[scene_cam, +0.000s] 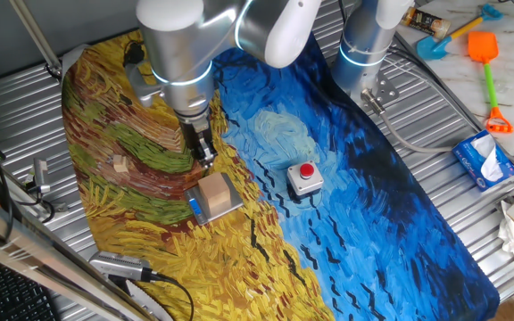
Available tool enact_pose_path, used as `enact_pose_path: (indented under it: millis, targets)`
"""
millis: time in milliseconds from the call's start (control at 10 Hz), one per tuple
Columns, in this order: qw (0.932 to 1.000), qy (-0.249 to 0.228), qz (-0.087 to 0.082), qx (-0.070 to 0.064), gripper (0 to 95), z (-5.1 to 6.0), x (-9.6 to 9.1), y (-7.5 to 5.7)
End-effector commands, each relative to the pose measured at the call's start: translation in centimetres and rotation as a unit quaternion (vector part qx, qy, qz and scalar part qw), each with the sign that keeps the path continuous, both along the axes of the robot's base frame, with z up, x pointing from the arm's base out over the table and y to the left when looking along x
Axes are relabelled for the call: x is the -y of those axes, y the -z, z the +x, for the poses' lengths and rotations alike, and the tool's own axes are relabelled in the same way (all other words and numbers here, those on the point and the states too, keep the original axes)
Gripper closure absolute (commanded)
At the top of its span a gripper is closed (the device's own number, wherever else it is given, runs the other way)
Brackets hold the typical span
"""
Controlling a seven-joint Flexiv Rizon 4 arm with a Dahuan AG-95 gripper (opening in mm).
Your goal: Remove the object from the scale
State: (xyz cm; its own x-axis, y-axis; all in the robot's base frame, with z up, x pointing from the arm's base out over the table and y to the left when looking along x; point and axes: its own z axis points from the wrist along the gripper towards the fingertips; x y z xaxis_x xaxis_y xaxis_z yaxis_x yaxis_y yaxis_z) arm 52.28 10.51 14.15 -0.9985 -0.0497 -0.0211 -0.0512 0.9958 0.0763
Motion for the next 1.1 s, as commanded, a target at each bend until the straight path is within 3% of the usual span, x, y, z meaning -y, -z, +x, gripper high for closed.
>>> enact_pose_path:
  millis: [100,500,1000,1100]
  targets:
    - [0.9985,-0.055,-0.002,-0.001,76.0,0.0,0.0,-0.1]
    - [0.9976,-0.070,-0.002,-0.002,76.0,0.0,0.0,-0.1]
    - [0.9985,-0.054,-0.002,0.000,76.0,0.0,0.0,-0.1]
    - [0.9995,-0.031,-0.003,-0.002,76.0,-0.4,-1.1,0.0]
